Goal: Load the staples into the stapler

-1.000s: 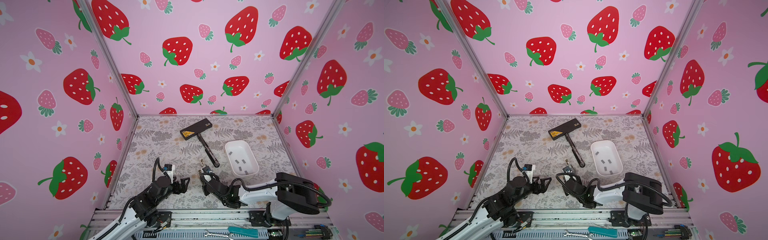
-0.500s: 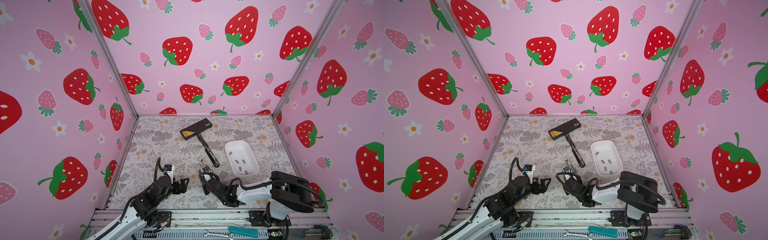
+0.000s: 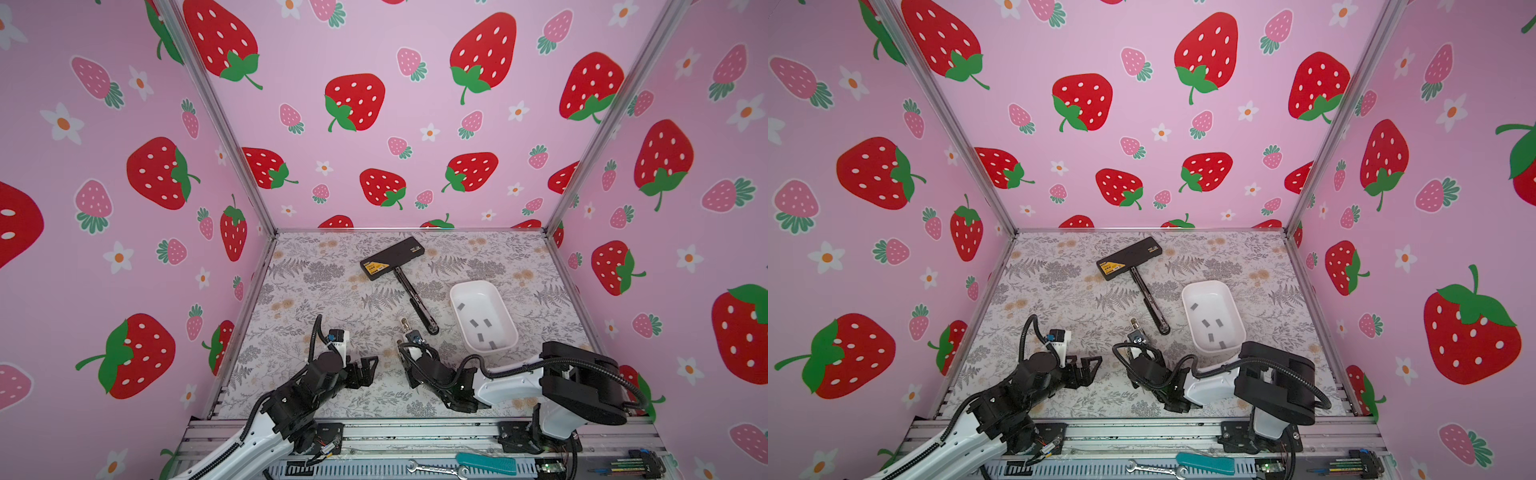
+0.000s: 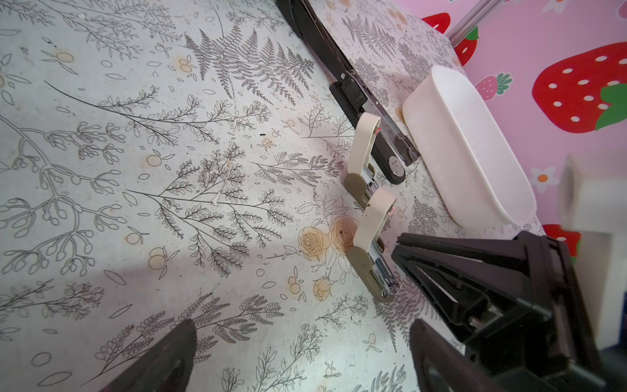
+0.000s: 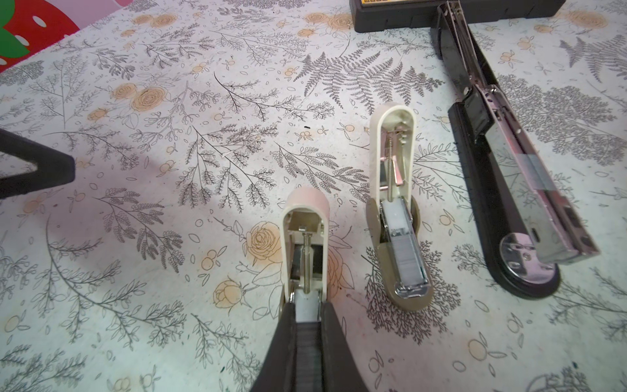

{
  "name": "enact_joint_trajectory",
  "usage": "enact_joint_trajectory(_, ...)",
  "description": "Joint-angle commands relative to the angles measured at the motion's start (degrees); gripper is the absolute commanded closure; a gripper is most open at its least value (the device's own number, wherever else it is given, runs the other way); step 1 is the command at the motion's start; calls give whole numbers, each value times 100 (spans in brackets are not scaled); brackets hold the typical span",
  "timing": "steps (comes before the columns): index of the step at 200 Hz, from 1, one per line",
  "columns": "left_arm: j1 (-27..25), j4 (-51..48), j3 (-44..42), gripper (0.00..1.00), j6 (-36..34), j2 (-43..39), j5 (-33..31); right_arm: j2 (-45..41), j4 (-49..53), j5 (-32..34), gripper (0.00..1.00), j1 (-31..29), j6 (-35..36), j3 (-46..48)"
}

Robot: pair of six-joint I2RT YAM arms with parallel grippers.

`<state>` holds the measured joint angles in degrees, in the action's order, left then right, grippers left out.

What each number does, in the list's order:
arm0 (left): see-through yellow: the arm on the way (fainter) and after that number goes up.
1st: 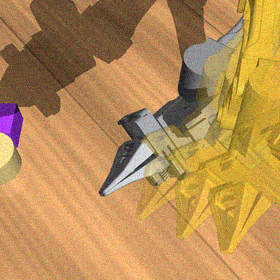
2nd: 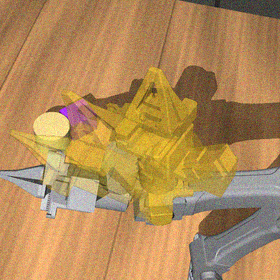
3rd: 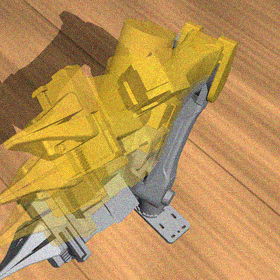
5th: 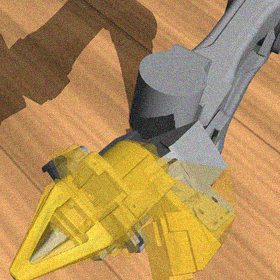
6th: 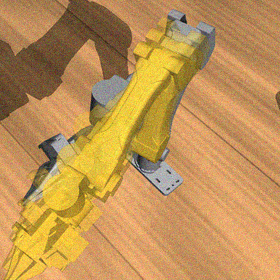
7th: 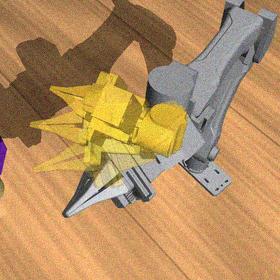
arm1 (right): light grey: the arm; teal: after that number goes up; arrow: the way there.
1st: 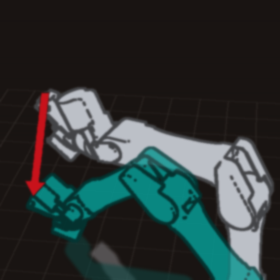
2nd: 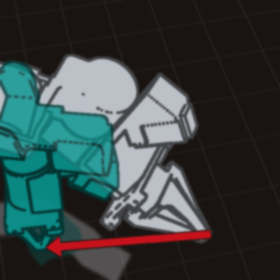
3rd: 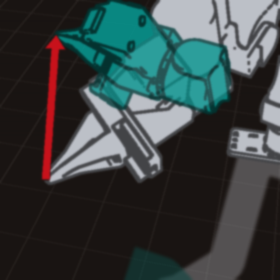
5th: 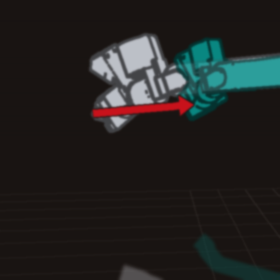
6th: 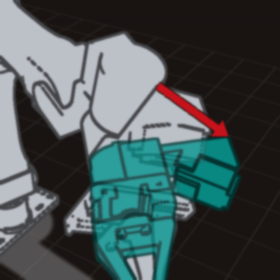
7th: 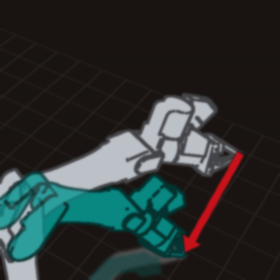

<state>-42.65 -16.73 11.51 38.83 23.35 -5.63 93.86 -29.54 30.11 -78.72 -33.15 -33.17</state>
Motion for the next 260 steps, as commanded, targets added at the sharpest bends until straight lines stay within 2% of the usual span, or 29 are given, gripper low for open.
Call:
enact_joint_trajectory(1,-6,21,67,1,46,1,-140,123,-34,13,97,15,-43,-58)
enact_joint_trajectory(260,-14,65,56,1,48,44,-129,212,-166,244,100,-126,-16,-85)
